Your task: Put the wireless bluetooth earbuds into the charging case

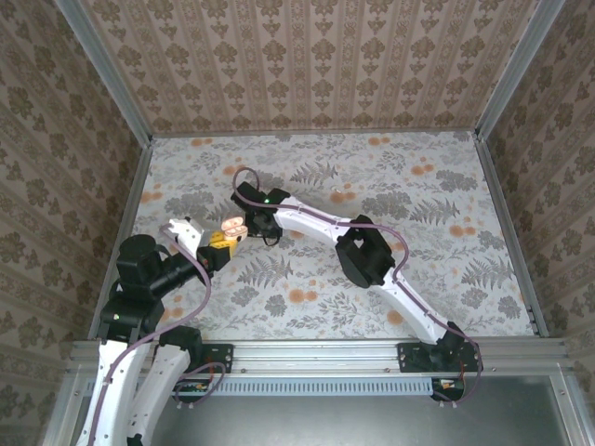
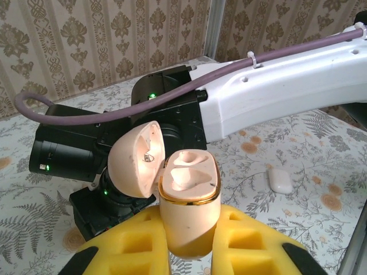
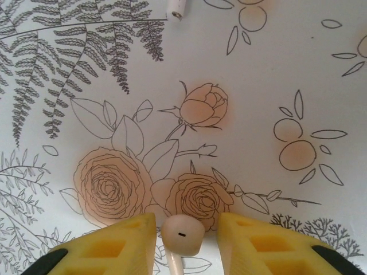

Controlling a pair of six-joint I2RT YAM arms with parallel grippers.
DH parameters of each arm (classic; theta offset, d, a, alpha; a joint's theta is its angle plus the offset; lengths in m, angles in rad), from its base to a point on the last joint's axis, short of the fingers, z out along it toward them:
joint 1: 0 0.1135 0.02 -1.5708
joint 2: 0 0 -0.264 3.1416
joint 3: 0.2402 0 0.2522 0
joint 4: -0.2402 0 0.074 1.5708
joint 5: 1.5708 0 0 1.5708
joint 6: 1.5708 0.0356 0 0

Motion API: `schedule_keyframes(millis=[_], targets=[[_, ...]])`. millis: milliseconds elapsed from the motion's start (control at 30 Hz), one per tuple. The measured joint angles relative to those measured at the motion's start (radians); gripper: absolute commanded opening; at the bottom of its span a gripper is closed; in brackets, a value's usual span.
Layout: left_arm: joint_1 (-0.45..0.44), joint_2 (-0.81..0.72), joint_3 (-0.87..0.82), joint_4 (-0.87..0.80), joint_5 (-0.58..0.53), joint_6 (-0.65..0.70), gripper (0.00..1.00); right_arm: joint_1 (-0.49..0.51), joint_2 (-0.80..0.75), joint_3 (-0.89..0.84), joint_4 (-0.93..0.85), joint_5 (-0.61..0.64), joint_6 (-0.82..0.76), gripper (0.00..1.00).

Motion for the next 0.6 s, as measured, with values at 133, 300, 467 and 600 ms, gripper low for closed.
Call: schedule_keyframes(millis=[133,300,467,600], targets=[[0.000,0.000,0.000,0.000,0.000,-0.001,0.00,0.003,0.017,0.038,-0.008,0.017,-0.007,0.30],[0.000,0.000,-0.001,0.000,0.003,-0.003,0.00,0.005,0.033,0.055,-0.018,0.026,-0.027,0.26],[0.000,0.000,-0.001,0.000,0.003,-0.007,0.00,0.006,0.034,0.058,-0.027,0.037,-0.058,0.19],[0.000,0.000,-0.008,0.008,0.003,-0.011,0.00,0.006,0.033,0.059,-0.032,0.045,-0.089,0.15]])
